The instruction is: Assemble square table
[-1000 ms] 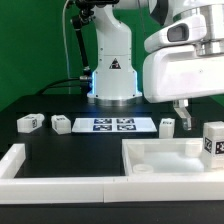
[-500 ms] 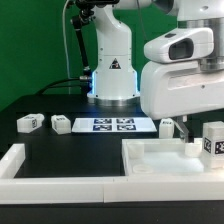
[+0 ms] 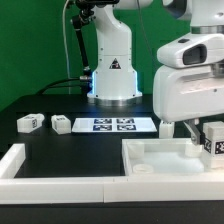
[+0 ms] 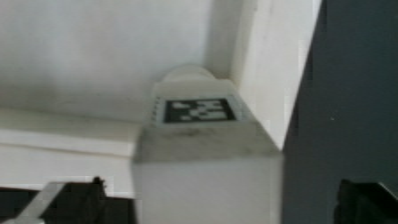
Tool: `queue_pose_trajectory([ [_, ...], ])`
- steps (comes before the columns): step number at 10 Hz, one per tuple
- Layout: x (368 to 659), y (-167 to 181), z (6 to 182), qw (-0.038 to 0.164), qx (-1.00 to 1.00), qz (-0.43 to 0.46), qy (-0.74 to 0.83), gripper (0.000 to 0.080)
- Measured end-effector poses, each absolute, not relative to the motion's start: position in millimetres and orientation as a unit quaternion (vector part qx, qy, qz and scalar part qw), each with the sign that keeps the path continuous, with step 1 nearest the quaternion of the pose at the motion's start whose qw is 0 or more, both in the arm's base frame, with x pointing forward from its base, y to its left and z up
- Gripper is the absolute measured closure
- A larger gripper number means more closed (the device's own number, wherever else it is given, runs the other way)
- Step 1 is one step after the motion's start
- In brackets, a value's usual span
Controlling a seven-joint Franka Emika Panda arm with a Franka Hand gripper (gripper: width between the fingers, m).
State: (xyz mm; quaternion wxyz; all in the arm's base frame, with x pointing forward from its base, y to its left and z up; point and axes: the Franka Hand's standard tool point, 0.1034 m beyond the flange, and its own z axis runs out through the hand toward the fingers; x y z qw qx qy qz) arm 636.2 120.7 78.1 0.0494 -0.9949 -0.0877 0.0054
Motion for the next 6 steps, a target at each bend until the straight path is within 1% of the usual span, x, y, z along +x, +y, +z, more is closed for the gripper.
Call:
queue_pose_trajectory([
  [1,635.9,121.1,77.5,0.049,-0.995,0.006,-0.081,0.0276],
  [2,635.8,121.2,77.3,0.049,-0.996,0.007,-0.075,0.0276],
  [3,635.7,121.1,77.0,0.049,-0.996,0.007,-0.075,0.0458],
  [4,636.2,118.7,76.7,0.048,-0.998,0.008,-0.038,0.0507],
  [5,636.2,118.2,76.5,0.047,-0.999,0.010,-0.012,0.0507],
  [6,636.4,117.8,75.8,0.046,-0.998,0.010,0.045,0.0507],
])
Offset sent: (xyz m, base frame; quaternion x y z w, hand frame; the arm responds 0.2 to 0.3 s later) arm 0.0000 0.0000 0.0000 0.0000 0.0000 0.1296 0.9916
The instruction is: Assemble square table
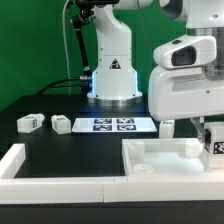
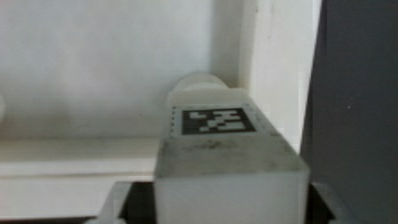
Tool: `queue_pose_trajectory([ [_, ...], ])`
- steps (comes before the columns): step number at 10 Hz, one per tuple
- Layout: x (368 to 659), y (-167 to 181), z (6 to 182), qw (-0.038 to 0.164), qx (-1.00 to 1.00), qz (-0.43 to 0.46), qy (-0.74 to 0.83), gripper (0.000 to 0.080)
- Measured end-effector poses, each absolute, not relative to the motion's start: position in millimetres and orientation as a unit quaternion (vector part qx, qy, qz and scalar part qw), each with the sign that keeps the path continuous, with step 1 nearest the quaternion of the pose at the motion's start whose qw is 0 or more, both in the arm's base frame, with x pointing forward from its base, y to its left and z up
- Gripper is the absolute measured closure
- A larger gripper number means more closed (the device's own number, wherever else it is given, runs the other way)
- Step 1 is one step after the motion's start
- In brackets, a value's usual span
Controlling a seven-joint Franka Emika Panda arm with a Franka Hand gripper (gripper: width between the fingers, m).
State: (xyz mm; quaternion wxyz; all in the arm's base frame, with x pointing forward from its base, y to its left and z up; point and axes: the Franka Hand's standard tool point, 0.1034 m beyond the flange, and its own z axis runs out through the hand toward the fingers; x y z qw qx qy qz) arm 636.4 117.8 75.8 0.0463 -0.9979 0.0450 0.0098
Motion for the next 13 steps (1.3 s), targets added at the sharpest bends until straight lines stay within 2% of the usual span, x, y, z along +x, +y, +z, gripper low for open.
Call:
queue_pose_trajectory([
  [3,631.2,116.8,75.6,0.038,-0.950,-0.021,0.309,0.0507],
  [4,631.6,114.1,75.1,0.049,-0.918,-0.022,0.393,0.0507],
  [6,629.9,108.4,74.3,0.085,-0.847,-0.006,0.525,0.0507],
  [8,628.9,105.2,74.2,0.098,-0.804,0.005,0.586,0.0507],
  [10,628.1,105.8,73.3,0.097,-0.799,0.007,0.593,0.0507],
  [12,626.9,116.2,75.2,0.088,-0.878,-0.010,0.470,0.0222],
  [13,627.9,118.0,77.6,0.087,-0.921,-0.020,0.380,0.0222],
])
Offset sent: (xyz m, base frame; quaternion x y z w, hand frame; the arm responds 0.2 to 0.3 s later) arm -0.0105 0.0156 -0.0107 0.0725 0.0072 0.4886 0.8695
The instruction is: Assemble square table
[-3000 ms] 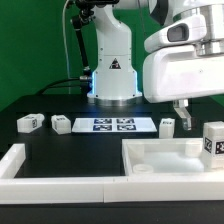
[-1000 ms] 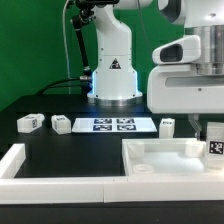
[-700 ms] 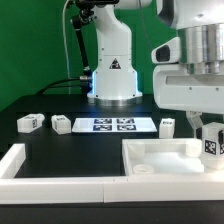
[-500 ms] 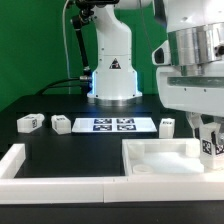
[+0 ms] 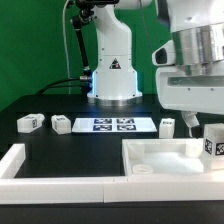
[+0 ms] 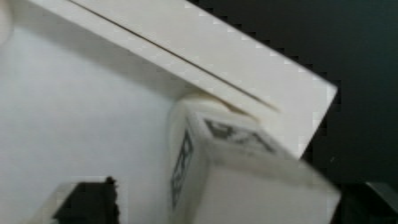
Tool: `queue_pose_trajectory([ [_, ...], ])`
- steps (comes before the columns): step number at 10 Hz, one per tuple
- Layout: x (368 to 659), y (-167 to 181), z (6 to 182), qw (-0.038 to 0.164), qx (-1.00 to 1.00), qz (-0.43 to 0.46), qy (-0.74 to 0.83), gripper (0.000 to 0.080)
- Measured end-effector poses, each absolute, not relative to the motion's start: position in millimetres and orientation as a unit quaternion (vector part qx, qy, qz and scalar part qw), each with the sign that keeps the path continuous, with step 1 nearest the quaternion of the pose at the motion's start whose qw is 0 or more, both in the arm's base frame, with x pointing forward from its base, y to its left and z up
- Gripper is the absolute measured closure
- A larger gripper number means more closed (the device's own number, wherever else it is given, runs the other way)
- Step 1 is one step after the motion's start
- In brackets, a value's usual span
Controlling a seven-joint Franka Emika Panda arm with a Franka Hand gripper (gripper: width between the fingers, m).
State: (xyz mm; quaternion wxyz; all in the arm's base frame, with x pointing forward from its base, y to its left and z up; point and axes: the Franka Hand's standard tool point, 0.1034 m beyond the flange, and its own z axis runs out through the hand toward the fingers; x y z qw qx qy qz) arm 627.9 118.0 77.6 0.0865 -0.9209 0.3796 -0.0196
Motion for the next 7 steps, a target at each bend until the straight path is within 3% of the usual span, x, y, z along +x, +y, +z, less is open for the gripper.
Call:
queue_pose_trajectory([
  [1,628.4,117.9,78.6,0.086,-0.935,-0.024,0.342,0.0165],
  [3,627.7,116.7,76.3,0.082,-0.951,-0.027,0.295,0.0153],
  [5,629.7,127.4,76.3,0.050,-0.991,-0.045,0.117,0.0151],
  [7,632.3,131.7,76.1,0.041,-0.998,-0.047,-0.020,0.0151],
])
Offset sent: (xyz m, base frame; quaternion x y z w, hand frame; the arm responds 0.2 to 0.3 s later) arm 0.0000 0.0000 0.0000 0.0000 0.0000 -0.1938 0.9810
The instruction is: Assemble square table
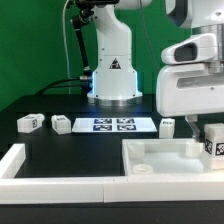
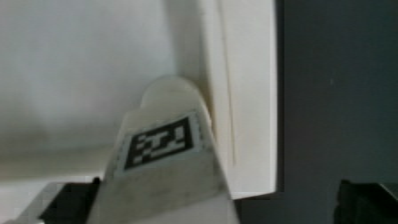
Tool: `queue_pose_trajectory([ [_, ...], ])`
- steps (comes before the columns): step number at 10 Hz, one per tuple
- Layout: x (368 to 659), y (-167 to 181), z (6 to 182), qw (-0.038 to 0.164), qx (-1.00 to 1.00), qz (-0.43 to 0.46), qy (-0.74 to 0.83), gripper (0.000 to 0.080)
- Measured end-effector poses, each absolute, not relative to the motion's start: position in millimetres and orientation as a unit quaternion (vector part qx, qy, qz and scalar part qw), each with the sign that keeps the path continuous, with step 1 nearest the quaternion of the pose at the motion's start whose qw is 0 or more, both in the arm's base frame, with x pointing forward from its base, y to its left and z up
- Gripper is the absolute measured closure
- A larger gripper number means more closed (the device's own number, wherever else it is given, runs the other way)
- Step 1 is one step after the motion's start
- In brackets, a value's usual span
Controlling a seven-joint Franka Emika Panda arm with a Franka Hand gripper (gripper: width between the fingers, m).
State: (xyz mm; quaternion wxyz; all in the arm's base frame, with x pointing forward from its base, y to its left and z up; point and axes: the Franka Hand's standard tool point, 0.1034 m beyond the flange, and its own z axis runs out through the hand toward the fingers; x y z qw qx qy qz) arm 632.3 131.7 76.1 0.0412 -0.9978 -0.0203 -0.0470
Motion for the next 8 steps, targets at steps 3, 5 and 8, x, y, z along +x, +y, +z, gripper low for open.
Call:
queue_pose_trajectory([
  [3,631.8,131.2,75.3,0.043,-0.998,-0.046,0.004,0.0375],
  [5,631.4,122.4,73.5,0.042,-0.995,-0.041,0.084,0.0499],
  [8,630.8,121.0,71.8,0.046,-0.972,-0.033,0.228,0.0501],
])
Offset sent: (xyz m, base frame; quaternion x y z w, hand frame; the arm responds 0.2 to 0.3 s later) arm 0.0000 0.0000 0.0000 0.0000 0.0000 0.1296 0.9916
